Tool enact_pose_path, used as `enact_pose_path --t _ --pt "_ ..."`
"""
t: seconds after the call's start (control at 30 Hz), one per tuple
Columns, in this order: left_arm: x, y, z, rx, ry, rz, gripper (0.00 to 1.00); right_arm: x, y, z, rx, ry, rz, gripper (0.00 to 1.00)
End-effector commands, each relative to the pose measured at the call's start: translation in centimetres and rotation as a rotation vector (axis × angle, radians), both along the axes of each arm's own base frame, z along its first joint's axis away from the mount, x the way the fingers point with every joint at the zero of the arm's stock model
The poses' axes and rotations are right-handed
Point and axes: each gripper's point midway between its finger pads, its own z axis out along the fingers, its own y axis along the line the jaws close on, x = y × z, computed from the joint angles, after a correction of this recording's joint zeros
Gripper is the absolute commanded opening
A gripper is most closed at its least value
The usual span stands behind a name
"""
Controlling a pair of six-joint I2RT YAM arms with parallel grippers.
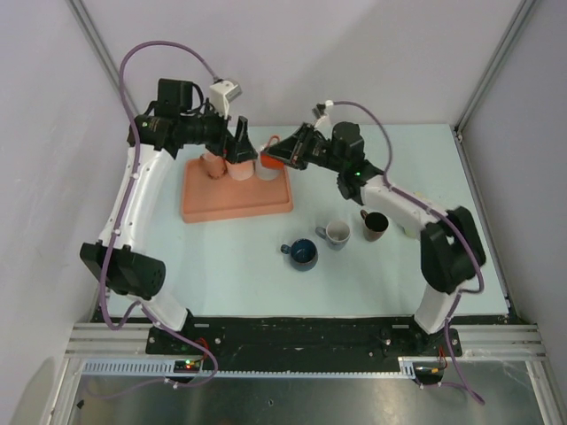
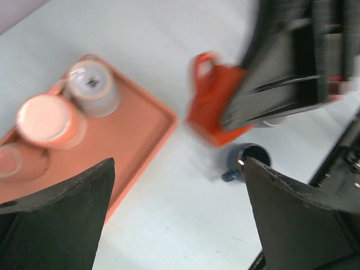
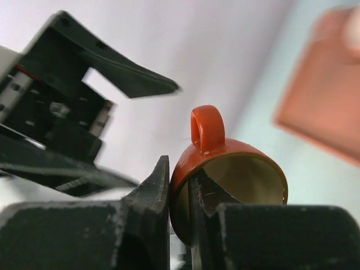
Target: Turn the mug right side up
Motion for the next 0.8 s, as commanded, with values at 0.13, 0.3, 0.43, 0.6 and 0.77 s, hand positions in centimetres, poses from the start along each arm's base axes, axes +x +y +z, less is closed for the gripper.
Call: enact_pose_path --t 0.13,0.3,0.43,0.6,0.77 --pt "7.9 10.0 -4.3 0.247 0.005 0.415 1.0 4.0 -15.8 -11.6 -1.128 -0.198 -0.451 0.0" --pt "11.0 13.4 -8.5 0.329 0.084 0.518 1.0 4.8 -20.7 -18.1 -1.37 -0.075 -0.429 0.0" --pt "13.9 14.9 -11.0 0.35 0.105 0.518 0.99 5.5 -22.3 -21.9 -1.419 0.009 -0.39 0.0" --pt "16.2 15.1 -13.5 0.454 0.001 0.268 0.96 5.6 -22.7 -25.9 -1.452 0.081 -0.336 0.0" --pt "16.9 14.7 -14.8 0.533 -0.107 0.061 0.99 4.4 -23.2 -28.8 -1.508 0.158 -0.292 0.0"
